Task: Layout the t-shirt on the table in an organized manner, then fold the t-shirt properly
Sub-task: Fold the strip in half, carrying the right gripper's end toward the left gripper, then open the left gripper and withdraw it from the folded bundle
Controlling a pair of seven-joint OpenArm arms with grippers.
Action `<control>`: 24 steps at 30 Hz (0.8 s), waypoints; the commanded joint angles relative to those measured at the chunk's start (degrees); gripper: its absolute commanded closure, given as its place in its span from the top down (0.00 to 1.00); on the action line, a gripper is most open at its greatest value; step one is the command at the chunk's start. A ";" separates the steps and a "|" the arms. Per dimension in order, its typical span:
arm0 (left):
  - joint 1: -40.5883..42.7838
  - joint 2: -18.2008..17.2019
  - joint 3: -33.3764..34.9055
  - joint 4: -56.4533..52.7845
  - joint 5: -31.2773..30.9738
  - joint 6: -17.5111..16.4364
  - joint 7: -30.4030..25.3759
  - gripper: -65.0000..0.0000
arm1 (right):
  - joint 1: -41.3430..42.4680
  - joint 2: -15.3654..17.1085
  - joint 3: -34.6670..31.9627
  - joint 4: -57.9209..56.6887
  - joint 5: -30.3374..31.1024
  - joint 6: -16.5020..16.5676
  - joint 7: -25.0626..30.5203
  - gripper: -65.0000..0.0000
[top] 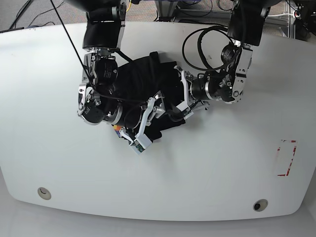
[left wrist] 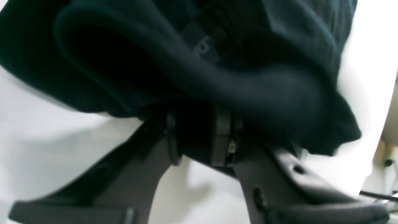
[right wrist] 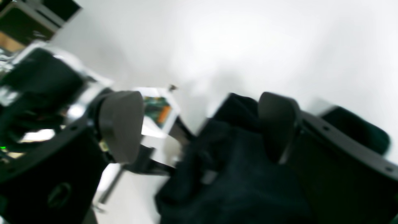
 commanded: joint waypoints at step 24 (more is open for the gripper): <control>-0.38 -2.05 -24.17 17.34 -4.96 0.34 9.93 0.51 | 2.94 13.20 -0.12 -1.12 0.67 0.12 2.43 0.86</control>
